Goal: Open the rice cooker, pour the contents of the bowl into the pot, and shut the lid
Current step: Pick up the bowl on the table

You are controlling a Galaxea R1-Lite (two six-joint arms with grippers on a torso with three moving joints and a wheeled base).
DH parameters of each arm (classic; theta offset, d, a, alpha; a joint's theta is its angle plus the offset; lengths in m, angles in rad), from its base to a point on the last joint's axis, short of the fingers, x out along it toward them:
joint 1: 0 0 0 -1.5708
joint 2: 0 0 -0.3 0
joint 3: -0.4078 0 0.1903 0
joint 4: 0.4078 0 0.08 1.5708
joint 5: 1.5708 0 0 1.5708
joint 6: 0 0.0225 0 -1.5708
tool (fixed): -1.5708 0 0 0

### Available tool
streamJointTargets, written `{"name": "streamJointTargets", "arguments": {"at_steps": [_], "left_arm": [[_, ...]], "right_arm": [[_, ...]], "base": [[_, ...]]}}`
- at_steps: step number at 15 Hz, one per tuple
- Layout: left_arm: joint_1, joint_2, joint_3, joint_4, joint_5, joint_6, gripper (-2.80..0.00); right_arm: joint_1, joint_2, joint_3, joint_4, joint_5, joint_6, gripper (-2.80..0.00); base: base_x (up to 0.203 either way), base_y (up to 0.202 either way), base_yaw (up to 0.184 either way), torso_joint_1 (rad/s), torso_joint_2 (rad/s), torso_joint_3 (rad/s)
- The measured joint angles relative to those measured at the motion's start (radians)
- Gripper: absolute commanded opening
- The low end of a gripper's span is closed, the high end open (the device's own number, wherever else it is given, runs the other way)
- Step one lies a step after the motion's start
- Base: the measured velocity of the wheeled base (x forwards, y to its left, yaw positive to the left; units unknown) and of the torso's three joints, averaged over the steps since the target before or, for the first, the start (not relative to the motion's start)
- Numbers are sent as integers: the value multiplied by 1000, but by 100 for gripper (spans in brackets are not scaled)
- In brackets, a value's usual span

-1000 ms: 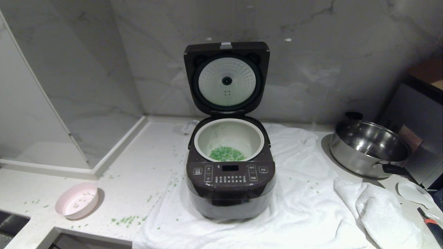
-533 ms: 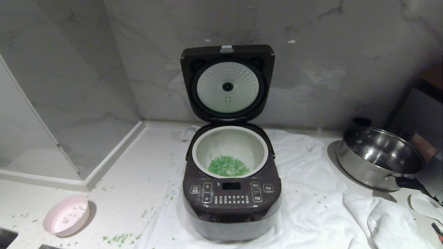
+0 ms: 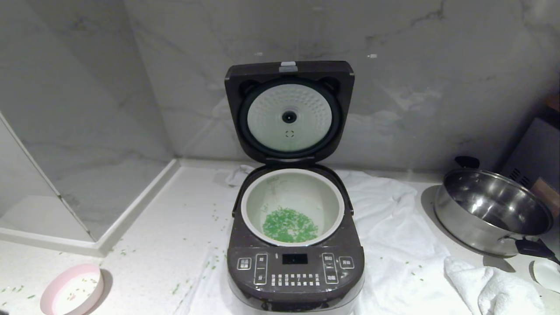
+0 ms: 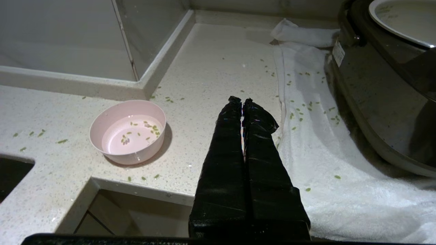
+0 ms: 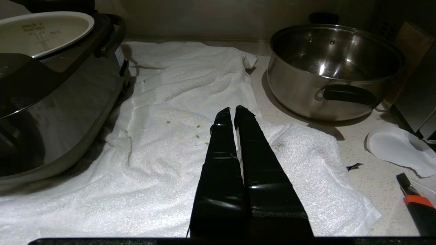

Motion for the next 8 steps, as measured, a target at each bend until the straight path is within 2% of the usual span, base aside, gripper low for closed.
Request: {"name": "streamJointTargets", "arguments": {"at_steps": [3,8], "left_arm": [[2,7,-52,22,19,-10,-280],[-3,250,-381,92,88,-139,-280]], "right_arm": [[0,0,0,0,0,-1,-280],[0,0,0,0,0,-1,-280]], "base": [[0,0,0,0,0,0],[0,0,0,0,0,0]]}}
